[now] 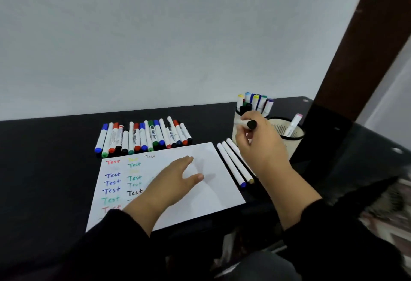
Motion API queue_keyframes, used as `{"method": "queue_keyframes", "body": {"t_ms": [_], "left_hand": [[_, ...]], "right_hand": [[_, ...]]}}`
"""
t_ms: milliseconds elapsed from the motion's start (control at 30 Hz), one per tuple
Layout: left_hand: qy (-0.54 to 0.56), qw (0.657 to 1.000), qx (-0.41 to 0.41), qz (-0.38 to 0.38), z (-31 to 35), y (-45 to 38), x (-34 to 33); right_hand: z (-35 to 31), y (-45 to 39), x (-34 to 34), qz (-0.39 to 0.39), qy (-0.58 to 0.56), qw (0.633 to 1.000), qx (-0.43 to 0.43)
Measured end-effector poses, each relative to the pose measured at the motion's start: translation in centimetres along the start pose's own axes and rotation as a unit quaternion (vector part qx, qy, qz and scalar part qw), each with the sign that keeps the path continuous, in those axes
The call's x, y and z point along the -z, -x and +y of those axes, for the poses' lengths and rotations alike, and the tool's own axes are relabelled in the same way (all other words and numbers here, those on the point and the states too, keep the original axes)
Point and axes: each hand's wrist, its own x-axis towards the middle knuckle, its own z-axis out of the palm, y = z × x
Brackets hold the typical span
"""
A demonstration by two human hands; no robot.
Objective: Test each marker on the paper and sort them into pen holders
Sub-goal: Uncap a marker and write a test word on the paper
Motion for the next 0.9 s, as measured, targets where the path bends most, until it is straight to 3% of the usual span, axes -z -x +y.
{"method": "queue_keyframes", "body": {"t_ms": [167,333,633,900], "left_hand": [[-0.087,0.996,-0.003,-0.017,0.8,-2.3,-2.0],[-0.150,0.988,0.017,-0.029,0.6,-2.9,-2.8],[-0.158,0.987,0.013,-0.003,0.3,-2.6,-3.3],[-0.143,0.990,0.016,0.009,0.1,-2.5,-3.5]], "right_hand": [[2.4,-0.4,3.7,0.039,0.036,0.999,-0.010],[5.0,-1.4,5.6,0.028,0.065,0.996,-0.050],[8.0,-3.2,4.2,-0.058,0.103,0.985,-0.126],[9.0,-3.8,3.3,-0.085,0.117,0.977,-0.153]]}}
